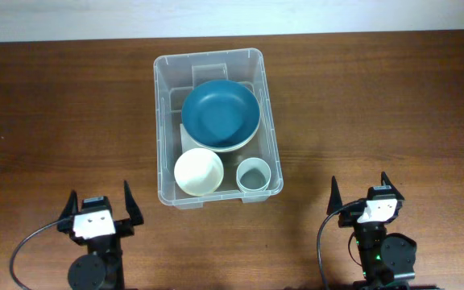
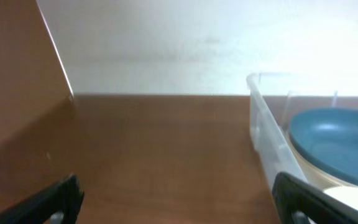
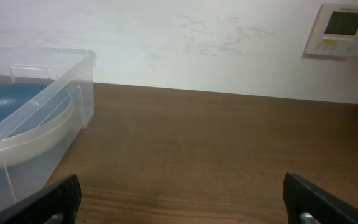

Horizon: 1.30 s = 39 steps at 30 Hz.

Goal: Pack container

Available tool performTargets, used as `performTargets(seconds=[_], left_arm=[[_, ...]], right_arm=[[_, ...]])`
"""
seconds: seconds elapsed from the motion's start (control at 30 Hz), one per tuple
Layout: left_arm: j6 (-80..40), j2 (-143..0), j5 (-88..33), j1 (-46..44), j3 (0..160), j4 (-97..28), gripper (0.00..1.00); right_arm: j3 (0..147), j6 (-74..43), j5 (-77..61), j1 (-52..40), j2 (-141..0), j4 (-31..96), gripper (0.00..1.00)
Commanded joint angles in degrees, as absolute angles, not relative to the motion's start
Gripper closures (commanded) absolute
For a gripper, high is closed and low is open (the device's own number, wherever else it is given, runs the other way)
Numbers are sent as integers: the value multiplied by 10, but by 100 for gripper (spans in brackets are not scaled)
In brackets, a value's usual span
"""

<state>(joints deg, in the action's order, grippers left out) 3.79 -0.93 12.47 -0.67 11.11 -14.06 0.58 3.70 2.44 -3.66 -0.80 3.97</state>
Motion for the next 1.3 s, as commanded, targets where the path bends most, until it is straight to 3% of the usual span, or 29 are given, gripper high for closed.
performTargets(seconds=[0.0, 0.13, 1.27], left_arm=[[147, -3, 116, -4, 58, -70, 1], [145, -3, 101, -1, 2, -13, 1], [112, -3, 25, 4, 5, -45, 1]], right_arm=[[3, 41, 26, -33, -4, 45, 1], [3, 41, 26, -33, -4, 45, 1], [3, 41, 26, -33, -4, 45, 1]])
